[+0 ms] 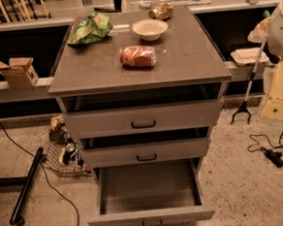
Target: Close bottom drawer
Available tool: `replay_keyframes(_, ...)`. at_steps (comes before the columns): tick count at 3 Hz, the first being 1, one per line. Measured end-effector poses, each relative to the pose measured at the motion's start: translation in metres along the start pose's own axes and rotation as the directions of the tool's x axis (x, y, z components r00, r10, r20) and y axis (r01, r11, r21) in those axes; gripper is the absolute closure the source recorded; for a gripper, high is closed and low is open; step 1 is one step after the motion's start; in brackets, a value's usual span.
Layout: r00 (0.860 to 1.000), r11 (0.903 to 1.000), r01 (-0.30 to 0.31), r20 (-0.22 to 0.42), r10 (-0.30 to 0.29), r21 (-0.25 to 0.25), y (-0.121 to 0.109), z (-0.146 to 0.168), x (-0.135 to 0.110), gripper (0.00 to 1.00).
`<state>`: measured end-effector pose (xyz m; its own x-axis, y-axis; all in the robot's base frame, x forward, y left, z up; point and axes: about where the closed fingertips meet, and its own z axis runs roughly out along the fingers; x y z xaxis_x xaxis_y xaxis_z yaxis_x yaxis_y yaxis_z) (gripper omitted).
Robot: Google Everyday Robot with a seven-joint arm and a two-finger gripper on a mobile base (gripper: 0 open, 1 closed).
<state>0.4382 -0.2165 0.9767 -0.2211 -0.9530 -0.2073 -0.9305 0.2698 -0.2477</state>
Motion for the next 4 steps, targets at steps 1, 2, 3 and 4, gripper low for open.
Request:
replay_keyframes(1,1.000,1.0000,0.000,0.000,0.000,0.000,0.000,0.000,0.000,0.00)
replay_keyframes(2,1.000,0.9999,-0.009,-0.004,0.009,-0.006,0.001,0.028,0.012,0.00)
replay_keyframes(3,1.000,0.9987,0.015,0.000,-0.015,-0.048,0.005,0.088,0.025,0.00)
replay_keyframes(4,0.999,0.9932,0.016,0.040,-0.011,-0.115,0.011,0.155,0.037,0.00)
